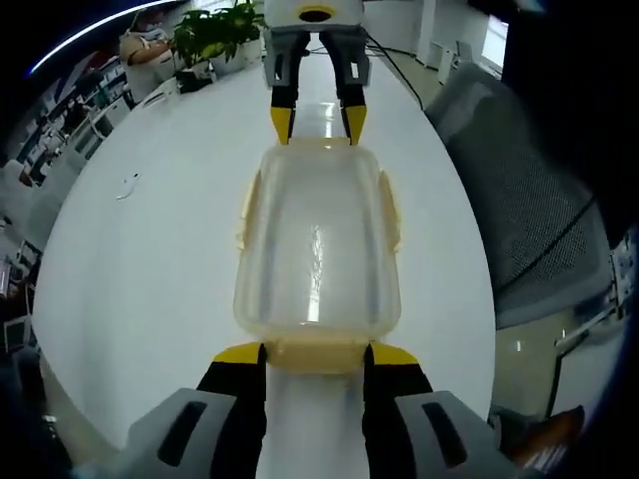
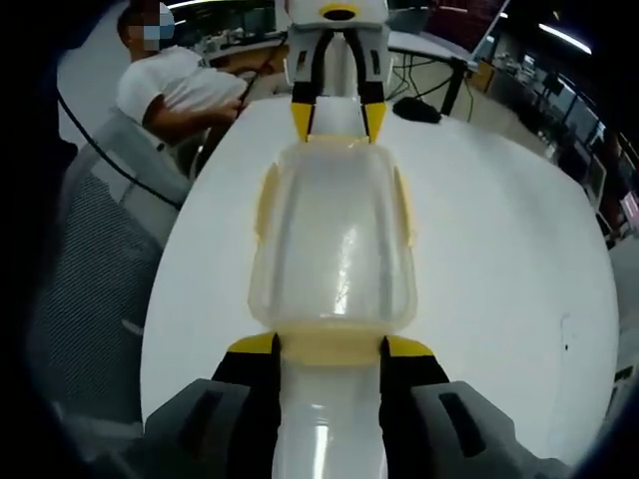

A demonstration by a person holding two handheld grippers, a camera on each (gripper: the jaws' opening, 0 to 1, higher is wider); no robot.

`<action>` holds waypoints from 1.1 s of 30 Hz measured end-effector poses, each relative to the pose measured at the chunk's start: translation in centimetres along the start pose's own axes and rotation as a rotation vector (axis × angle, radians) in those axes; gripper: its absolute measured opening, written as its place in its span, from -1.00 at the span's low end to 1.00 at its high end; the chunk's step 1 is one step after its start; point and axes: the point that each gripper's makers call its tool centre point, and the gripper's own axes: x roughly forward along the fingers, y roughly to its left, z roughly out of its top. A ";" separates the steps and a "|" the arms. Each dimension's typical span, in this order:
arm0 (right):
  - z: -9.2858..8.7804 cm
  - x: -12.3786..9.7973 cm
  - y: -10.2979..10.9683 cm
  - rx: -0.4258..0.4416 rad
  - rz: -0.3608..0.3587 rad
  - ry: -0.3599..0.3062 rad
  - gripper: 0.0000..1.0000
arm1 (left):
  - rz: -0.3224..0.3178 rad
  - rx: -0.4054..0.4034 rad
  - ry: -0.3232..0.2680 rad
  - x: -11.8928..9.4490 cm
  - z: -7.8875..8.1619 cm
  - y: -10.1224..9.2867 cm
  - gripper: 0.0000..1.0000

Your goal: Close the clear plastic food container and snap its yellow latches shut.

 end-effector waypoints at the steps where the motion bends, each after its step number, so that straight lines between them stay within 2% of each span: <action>1: 0.0 -0.3 0.0 0.000 0.000 -0.001 -0.31 | 0.001 0.000 0.001 -0.1 0.2 0.0 -0.37; 7: -0.2 -1.7 0.1 -0.002 0.001 0.000 -0.31 | 0.007 0.001 0.003 -0.7 1.2 0.2 -0.37; 16: -1.2 -3.8 0.4 -0.008 -0.005 0.003 -0.31 | 0.007 -0.004 -0.003 -0.9 3.4 0.1 -0.37; 33: -5.2 -6.9 0.5 -0.002 -0.031 0.048 -0.31 | 0.008 0.021 -0.017 0.4 8.4 0.4 -0.37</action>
